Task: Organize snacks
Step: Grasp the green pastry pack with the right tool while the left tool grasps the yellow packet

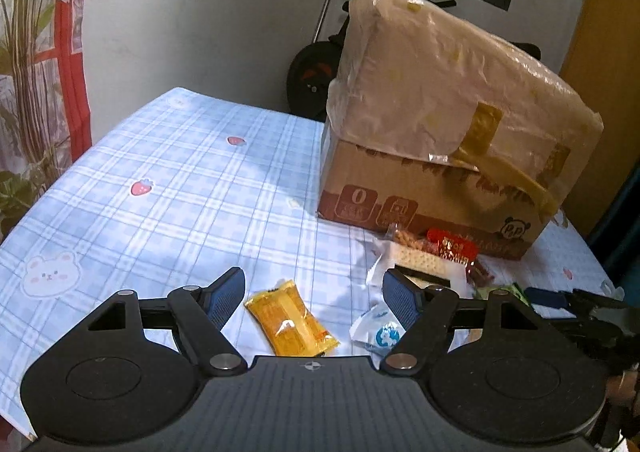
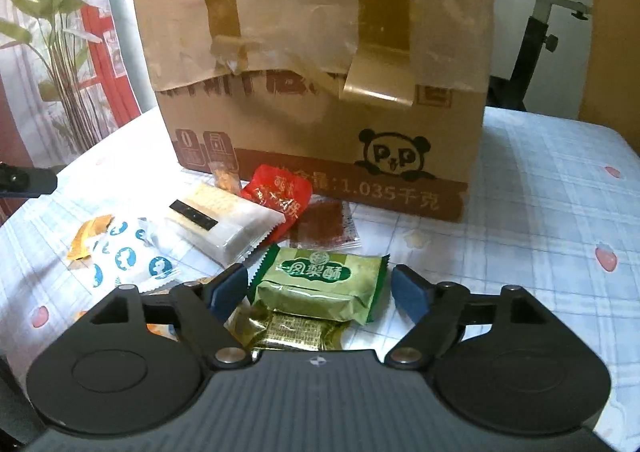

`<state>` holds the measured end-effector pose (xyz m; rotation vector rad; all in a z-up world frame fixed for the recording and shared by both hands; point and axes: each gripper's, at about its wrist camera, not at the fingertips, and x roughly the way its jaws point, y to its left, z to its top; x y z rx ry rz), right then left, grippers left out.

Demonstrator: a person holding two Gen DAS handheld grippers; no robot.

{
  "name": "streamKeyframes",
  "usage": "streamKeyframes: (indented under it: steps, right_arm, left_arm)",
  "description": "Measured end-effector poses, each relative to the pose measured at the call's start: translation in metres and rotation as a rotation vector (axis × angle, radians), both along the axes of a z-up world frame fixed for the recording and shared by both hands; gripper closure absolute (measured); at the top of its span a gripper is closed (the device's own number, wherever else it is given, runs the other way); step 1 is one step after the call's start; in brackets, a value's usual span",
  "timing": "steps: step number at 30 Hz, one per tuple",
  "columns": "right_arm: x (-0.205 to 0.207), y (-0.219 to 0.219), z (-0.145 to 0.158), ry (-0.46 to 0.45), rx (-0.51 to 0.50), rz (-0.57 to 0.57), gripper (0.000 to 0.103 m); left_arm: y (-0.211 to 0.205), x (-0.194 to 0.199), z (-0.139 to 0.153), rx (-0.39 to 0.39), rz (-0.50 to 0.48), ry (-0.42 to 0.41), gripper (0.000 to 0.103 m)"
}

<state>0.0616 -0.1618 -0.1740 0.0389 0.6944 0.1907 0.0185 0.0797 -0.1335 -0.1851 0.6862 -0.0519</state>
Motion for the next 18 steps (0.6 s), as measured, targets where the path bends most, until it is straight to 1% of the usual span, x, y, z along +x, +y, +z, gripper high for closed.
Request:
streamKeyframes:
  steps: [2, 4, 5, 7, 8, 9, 10, 11, 14, 18]
  right_arm:
    - [0.002, -0.001, -0.001, -0.005, 0.002, -0.001, 0.022]
    - [0.002, -0.001, -0.004, -0.009, 0.007, 0.004, 0.026]
    - [0.001, -0.002, -0.005, -0.017, 0.007, 0.008, 0.027]
    - [-0.001, -0.003, -0.006, -0.04, 0.003, 0.019, 0.031]
    - [-0.004, -0.003, -0.006, -0.053, 0.002, 0.017, 0.036]
    - [-0.005, -0.003, -0.006, -0.058, 0.005, 0.015, 0.038]
    - [-0.007, -0.003, -0.006, -0.062, 0.003, 0.011, 0.039]
    - [-0.008, -0.002, -0.006, -0.068, 0.0, 0.013, 0.041]
    - [-0.011, 0.001, -0.005, -0.081, -0.014, 0.022, 0.043]
    - [-0.01, -0.001, -0.006, -0.081, -0.001, 0.024, 0.043]
  left_arm:
    - [-0.001, 0.0, -0.003, 0.002, -0.001, 0.009, 0.025]
    - [-0.001, 0.001, -0.005, 0.002, 0.001, 0.015, 0.025]
    - [-0.001, 0.002, -0.006, 0.001, 0.002, 0.018, 0.025]
    - [-0.001, 0.003, -0.008, 0.001, 0.005, 0.023, 0.025]
    - [-0.002, 0.004, -0.009, 0.001, 0.006, 0.027, 0.025]
    - [-0.002, 0.005, -0.011, 0.001, 0.007, 0.03, 0.025]
    - [-0.003, 0.006, -0.013, 0.001, 0.007, 0.035, 0.025]
    - [-0.004, 0.006, -0.015, 0.001, 0.009, 0.04, 0.025]
    - [-0.007, 0.008, -0.021, 0.001, 0.009, 0.059, 0.025]
    - [-0.008, 0.011, -0.027, 0.008, 0.014, 0.076, 0.026]
